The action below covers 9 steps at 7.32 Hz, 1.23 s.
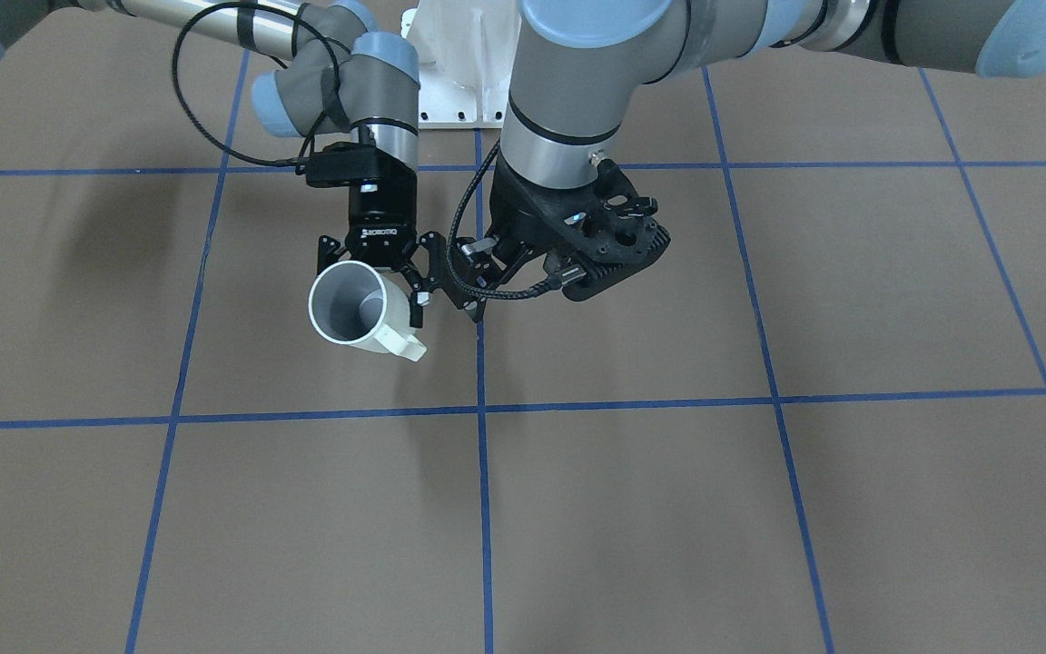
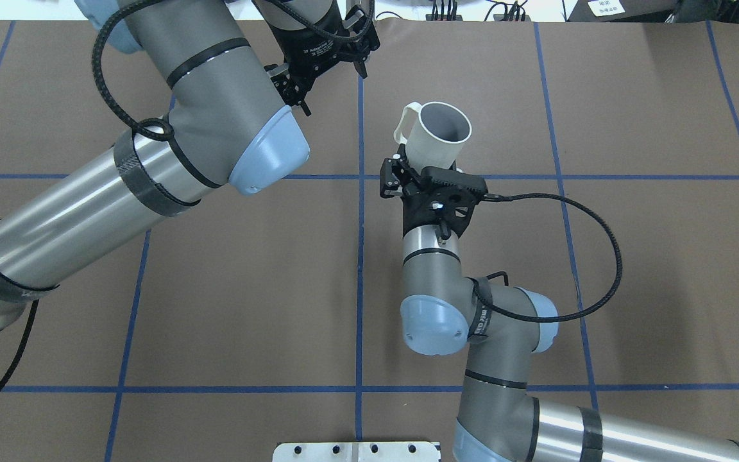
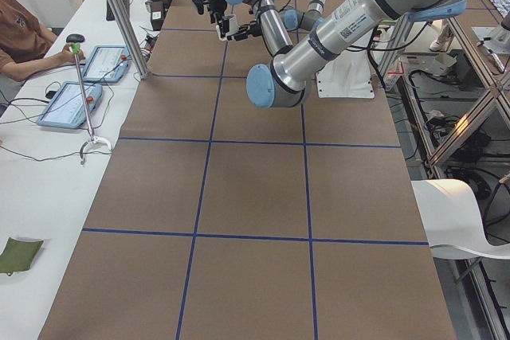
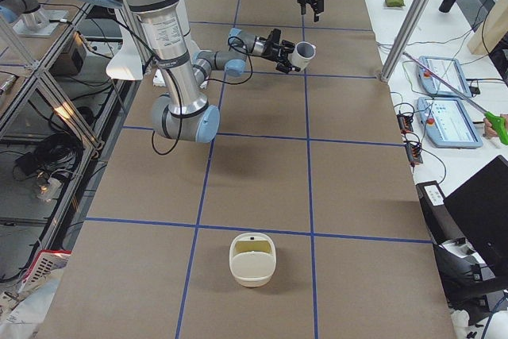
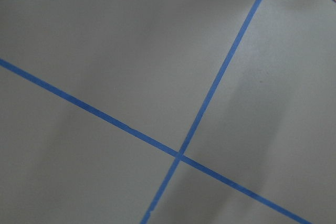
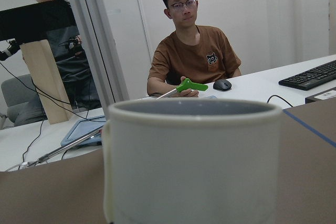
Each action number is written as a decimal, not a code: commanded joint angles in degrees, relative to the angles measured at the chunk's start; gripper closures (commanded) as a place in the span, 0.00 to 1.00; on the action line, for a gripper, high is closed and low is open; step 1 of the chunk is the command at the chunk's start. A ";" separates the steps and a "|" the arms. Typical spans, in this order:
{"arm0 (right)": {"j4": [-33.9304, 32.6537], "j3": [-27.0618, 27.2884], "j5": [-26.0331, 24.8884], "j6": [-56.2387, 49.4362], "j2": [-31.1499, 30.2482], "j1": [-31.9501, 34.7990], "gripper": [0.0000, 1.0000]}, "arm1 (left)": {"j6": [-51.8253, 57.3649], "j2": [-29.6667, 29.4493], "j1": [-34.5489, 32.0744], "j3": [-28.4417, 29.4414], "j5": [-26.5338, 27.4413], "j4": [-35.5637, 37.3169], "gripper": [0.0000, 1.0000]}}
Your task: Left arm hands cup to right arm to dump lemon
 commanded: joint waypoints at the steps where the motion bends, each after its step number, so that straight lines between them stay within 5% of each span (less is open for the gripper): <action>1: -5.35 -4.17 -5.76 -0.45 4.65 -2.13 0.69 | 0.54 -4.60 1.12 3.49 -0.18 5.05 0.00; 2: -7.72 -4.17 -7.17 -0.45 5.61 -2.74 0.69 | 3.25 -7.94 2.26 8.22 -0.10 7.17 0.00; 9: -9.85 -4.08 -8.94 -2.30 7.29 -2.93 0.68 | 3.72 -6.30 4.46 4.05 -0.44 10.97 0.21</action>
